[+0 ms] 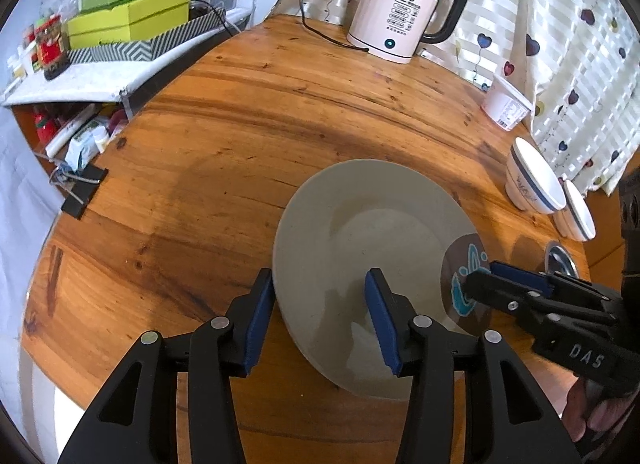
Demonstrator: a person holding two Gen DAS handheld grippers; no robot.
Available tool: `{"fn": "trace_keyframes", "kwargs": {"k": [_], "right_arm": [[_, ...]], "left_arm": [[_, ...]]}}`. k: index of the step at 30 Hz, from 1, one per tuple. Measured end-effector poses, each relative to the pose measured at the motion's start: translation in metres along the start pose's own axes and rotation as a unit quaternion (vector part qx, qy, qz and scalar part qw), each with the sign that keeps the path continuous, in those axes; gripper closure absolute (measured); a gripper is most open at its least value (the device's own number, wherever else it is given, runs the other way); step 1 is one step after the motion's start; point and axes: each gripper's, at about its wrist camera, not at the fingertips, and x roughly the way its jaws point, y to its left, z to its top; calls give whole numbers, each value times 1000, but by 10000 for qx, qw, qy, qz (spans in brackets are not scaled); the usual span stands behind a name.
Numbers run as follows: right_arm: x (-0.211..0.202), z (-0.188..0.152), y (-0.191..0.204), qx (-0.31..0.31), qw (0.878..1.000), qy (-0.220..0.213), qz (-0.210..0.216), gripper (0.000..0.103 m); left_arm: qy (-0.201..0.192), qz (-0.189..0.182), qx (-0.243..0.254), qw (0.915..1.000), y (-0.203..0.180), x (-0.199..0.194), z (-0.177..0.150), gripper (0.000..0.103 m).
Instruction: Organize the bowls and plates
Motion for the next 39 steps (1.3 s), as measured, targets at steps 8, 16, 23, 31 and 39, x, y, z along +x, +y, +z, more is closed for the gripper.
{"fn": "trace_keyframes", "kwargs": {"k": [8,16,23,31,39], "right_arm": [[-35,-4,-18,127,9991,-396,-5,67],[-82,-17,-40,221,9957,-897,-112,67],[-114,-39,-71,491,9916,-1132,-388,67],[-135,-69,-94,715,9885,-1222,-523,67],[-152,-92,-105,874,9857,-1300,-623,67]], "left_arm": [[-242,132,-101,9996,5,-15,4,55],[-559,-50,101,9984,-19,-41,9,55],[-615,-419,520,9959,-61,-50,6,55],[-533,-822,969,9905,-105,-53,-10,55],[-505,-1112,1307,9839,-135,-60,-24,55]]}}
